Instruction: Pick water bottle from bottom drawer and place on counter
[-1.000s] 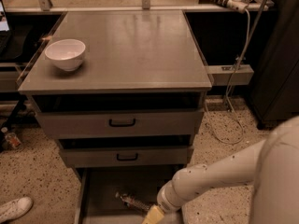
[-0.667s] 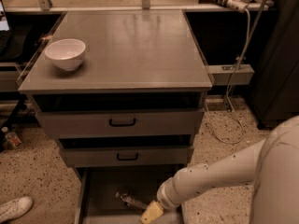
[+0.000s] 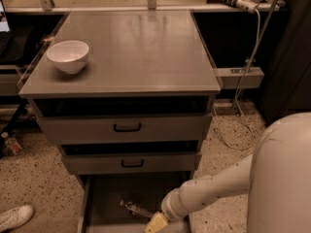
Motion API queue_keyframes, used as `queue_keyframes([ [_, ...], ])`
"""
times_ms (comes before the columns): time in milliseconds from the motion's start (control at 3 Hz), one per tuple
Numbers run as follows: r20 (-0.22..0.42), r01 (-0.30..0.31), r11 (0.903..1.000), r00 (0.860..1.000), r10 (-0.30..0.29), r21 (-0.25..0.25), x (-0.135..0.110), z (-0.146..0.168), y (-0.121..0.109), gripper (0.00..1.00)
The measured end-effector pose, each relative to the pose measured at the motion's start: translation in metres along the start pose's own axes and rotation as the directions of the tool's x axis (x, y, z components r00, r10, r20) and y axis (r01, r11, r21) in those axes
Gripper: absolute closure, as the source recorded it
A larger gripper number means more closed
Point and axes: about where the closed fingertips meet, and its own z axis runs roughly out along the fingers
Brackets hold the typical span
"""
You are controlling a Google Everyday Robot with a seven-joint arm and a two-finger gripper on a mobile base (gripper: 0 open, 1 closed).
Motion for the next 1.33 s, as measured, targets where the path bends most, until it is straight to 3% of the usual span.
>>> queue_keyframes([
  [667,0.065,-0.014,0.999,0.998,0.017,-0.043,0.005,0.068,-0.013,0.0],
  [1000,0.065,-0.014,0.999,0.998,0.017,-0.043,0.005,0.068,-0.013,0.0],
  [1333,0.096,-0.025,0.9983,0.995,0.03,-0.053,0.004,0.091,-0.013,0.0],
])
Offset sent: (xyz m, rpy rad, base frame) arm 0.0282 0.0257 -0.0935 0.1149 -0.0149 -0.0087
